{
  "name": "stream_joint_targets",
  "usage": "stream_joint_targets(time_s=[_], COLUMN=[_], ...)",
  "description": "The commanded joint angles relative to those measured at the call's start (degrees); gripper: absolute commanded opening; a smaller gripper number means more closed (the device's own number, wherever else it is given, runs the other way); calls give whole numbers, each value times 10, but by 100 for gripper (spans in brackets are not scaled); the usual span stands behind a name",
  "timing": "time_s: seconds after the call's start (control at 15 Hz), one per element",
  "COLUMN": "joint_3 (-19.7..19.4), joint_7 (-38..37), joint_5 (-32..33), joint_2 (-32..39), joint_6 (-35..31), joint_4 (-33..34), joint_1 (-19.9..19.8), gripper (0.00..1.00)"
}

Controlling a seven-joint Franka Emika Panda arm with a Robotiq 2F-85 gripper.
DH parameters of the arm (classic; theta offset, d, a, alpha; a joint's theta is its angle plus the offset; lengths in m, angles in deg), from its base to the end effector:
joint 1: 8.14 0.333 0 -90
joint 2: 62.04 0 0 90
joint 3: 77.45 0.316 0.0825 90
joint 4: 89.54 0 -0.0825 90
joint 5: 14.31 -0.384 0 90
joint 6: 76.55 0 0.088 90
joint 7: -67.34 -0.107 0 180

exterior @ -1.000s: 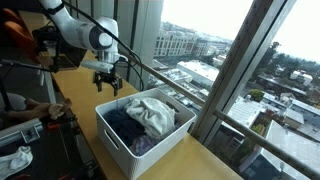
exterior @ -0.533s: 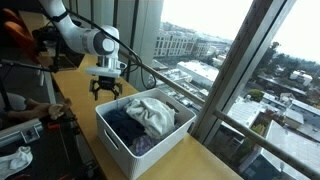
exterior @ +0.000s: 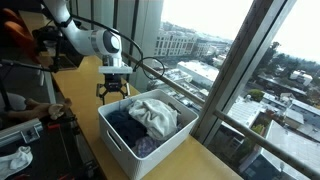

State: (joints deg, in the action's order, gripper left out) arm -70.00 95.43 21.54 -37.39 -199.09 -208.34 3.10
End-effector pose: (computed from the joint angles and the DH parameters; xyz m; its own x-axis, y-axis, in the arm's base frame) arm 0.5312 0.1539 0.2005 0.2934 0.8182 -0.4945 0.9529 -0.2916 0.0829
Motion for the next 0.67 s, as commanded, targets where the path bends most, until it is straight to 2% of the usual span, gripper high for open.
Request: stream_joint_targets(time_s=[0.0,0.27,0.33,0.47,0.6], joint_3=[-4,-1,0,1,2], joint_7=[20,20,19,18,18], joint_5=[56,90,95,105,113], joint_2=[24,36,38,42,44], joint_6=[33,36,36,37,37], joint_4=[29,34,34,37,40], joint_1=[2,-4,-4,-4,-4], gripper=[100,100,97,73,62])
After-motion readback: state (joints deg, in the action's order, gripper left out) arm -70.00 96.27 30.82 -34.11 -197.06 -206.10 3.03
